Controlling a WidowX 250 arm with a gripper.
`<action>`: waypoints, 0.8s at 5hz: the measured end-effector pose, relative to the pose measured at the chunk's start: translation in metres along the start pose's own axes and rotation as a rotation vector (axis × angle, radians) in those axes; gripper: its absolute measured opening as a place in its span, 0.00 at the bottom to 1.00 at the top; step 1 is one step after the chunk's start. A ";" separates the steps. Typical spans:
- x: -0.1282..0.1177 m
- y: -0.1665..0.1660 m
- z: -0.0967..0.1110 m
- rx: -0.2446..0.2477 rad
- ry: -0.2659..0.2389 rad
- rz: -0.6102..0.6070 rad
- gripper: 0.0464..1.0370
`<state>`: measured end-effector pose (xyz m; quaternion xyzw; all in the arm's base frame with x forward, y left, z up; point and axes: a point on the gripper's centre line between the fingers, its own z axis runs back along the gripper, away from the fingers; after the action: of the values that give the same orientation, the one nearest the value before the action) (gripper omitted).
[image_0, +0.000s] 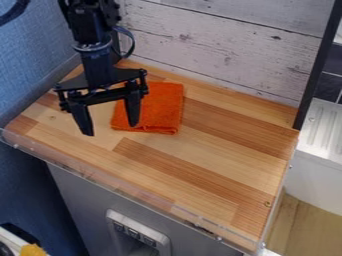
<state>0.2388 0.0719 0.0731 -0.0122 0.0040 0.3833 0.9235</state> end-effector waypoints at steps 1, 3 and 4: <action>0.001 0.000 -0.001 -0.007 -0.003 -0.004 0.96; 0.000 0.001 -0.004 -0.009 -0.010 0.006 0.96; 0.000 0.002 -0.007 -0.007 -0.019 0.005 0.96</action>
<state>0.2372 0.0729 0.0663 -0.0119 -0.0060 0.3855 0.9226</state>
